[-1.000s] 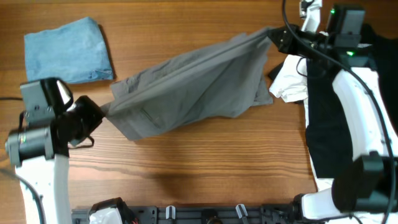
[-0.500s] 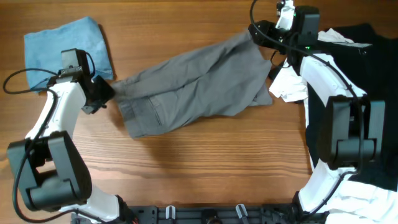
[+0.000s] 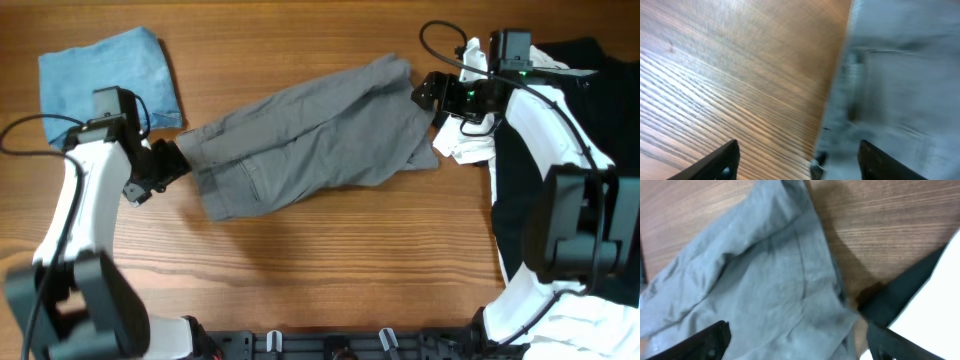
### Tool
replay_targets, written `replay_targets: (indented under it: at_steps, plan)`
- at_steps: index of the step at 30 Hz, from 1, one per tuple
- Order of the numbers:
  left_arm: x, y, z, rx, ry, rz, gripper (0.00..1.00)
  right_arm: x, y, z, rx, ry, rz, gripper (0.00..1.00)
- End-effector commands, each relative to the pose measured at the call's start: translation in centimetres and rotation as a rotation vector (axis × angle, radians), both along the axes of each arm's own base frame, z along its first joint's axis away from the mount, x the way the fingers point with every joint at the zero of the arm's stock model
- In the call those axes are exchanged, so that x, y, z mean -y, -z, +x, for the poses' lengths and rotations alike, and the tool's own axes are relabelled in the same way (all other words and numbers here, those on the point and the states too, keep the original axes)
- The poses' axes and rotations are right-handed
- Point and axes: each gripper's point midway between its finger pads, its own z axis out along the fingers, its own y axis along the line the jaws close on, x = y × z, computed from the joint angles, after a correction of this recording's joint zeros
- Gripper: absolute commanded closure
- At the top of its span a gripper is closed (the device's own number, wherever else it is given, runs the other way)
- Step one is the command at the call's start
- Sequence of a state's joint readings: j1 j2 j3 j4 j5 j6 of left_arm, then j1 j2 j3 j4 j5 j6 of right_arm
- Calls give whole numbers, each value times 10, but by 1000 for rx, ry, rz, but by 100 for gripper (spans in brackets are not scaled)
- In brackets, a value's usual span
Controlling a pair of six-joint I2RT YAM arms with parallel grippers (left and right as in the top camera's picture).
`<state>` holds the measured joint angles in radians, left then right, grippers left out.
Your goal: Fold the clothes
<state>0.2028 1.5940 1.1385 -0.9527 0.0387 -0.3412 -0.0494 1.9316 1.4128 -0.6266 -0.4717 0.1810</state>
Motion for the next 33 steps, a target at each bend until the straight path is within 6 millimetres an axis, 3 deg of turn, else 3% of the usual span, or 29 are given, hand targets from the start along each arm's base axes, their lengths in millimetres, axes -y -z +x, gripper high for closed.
replay_targets:
  at_steps: [1,5,7,8,9,11,14,16,19,21,24,25,26,27,28,29,31,33]
  plan:
    - [18,-21,-1,50,54,-55,44,-6,-4,-19,-115,77,63,22]
    - [37,20,-26,-20,101,-134,49,-7,5,-42,-189,20,39,21]
    - [58,37,-28,27,189,-239,70,-7,6,-43,-188,10,33,20]
    - [61,42,-27,50,203,-249,87,-7,5,-41,-179,11,34,20]
    - [63,47,-23,73,213,-244,96,-6,4,-39,-168,13,34,20]
    - [66,52,-10,148,241,-224,96,-6,2,-32,-139,13,33,20]
    - [65,48,44,395,270,-148,96,-5,-4,-13,-50,13,30,20]
    - [43,44,74,492,150,-62,94,-5,-9,-3,-1,10,28,18]
    - [3,23,100,629,-89,-31,86,-6,-14,7,86,-59,-7,13]
    - [-7,20,100,634,-132,-84,85,-13,-14,7,127,-136,-39,12]
    - [-12,41,75,505,-141,-88,84,-32,-13,7,163,-219,-57,12]
    - [-10,48,65,458,-108,-81,84,-40,-12,10,181,-231,-55,18]
    - [-7,54,56,414,-74,-77,83,-48,-8,16,201,-240,-60,43]
    - [-4,59,48,373,-57,-78,83,-49,7,27,167,-144,-80,76]
    - [-3,62,43,351,-59,-83,83,-48,16,31,144,-91,-90,89]
    - [-2,64,39,331,-60,-88,83,-47,33,34,106,-35,-94,96]
    - [2,65,37,325,-54,-108,83,-53,61,34,33,22,-53,96]
    - [10,62,40,342,-10,-143,83,-64,76,38,37,-9,4,96]
